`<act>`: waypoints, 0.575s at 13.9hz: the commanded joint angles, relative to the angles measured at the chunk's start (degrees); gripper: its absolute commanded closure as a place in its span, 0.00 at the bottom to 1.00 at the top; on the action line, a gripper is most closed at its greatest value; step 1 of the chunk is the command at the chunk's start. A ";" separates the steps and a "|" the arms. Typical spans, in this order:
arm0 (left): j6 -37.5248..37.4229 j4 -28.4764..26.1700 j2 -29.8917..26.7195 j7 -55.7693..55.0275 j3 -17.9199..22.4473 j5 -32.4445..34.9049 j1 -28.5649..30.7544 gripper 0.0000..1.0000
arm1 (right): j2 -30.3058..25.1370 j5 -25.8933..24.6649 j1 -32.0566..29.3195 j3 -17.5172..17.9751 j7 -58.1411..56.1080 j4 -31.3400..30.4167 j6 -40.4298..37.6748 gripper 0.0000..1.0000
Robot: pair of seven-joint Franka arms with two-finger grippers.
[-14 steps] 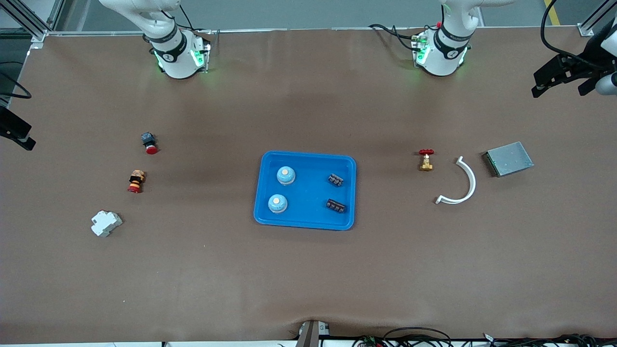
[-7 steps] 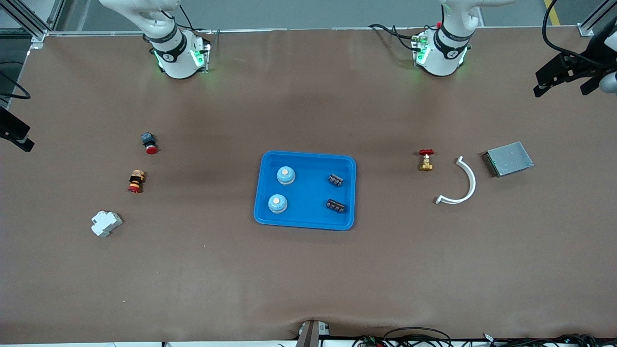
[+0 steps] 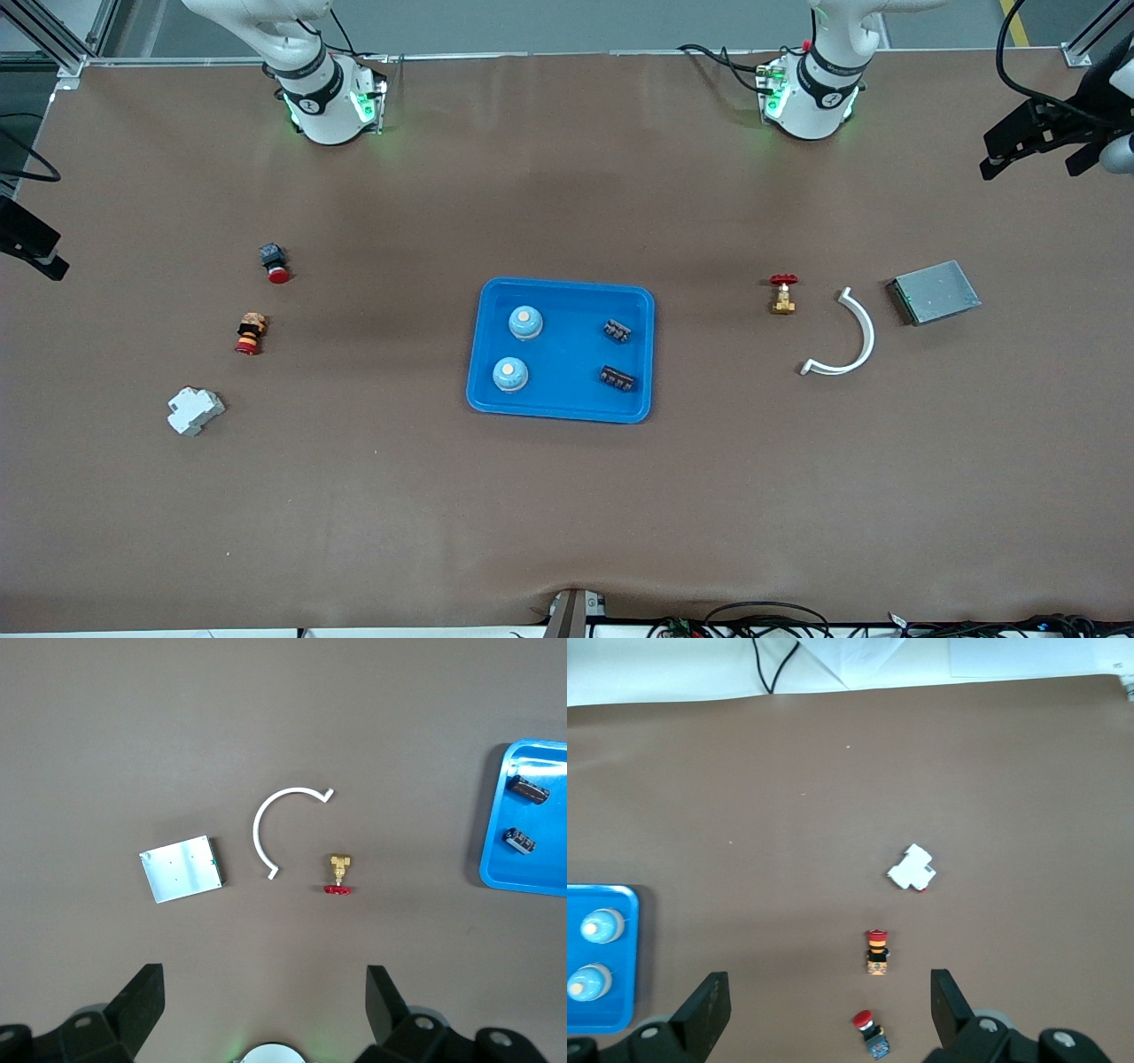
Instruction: Place electrolytic capacitor and blue bell in tray
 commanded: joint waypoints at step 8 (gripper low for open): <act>-1.10 1.11 0.39 1.24 -0.04 -0.67 1.14 0.00 | -0.73 1.04 -0.37 0.44 0.84 -1.14 0.74 0.00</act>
